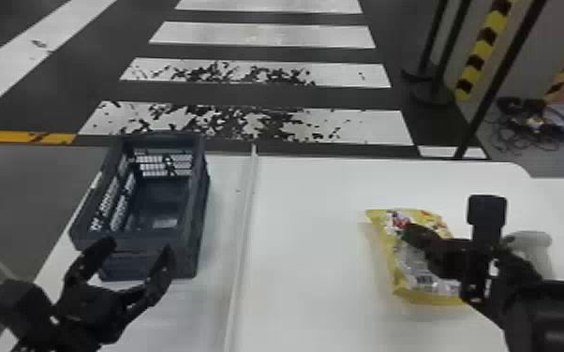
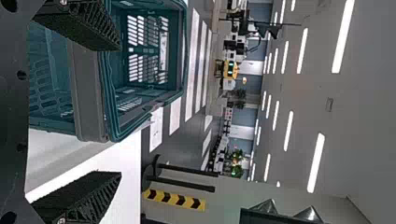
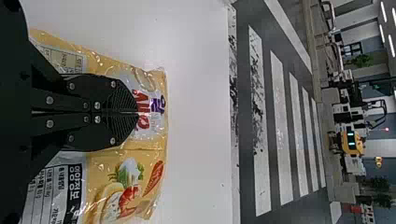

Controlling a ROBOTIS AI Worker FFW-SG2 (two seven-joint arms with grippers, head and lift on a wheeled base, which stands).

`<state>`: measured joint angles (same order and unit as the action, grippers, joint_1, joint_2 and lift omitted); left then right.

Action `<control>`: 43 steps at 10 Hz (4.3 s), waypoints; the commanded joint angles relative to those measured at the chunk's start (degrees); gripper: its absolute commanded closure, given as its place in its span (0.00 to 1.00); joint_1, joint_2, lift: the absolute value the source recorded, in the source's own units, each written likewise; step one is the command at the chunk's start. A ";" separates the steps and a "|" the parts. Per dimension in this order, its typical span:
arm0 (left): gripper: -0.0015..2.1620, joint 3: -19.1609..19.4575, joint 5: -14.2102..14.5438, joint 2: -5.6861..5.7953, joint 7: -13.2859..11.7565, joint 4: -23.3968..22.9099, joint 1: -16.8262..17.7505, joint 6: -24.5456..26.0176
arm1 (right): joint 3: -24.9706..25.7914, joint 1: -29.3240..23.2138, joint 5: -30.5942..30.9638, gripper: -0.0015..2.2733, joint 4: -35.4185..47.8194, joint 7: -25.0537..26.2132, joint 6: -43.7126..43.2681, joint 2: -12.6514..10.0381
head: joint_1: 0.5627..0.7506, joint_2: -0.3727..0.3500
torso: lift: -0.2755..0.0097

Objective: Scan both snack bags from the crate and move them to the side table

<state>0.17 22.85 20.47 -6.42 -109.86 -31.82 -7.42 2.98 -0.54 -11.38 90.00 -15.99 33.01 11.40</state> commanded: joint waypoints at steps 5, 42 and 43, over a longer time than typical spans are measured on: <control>0.02 -0.09 0.00 0.01 -0.08 0.00 0.09 0.00 | 1.42 -0.52 -0.93 0.98 -0.17 0.17 -0.35 0.02 | 0.70 0.49 | 0.62; 0.02 -0.70 0.26 0.01 -0.08 1.14 0.53 -0.18 | 5.02 -21.26 1.36 0.98 21.19 -3.78 2.64 -0.68 | 0.70 0.51 | 0.62; 0.02 -0.70 0.26 0.01 -0.17 1.14 0.44 -0.18 | 4.84 -20.91 1.45 0.98 20.04 -3.87 2.64 -0.59 | 0.70 0.51 | 0.62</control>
<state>-0.53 23.11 20.48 -6.55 -108.64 -31.34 -7.60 7.95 -21.65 -9.95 110.66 -19.84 35.68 10.73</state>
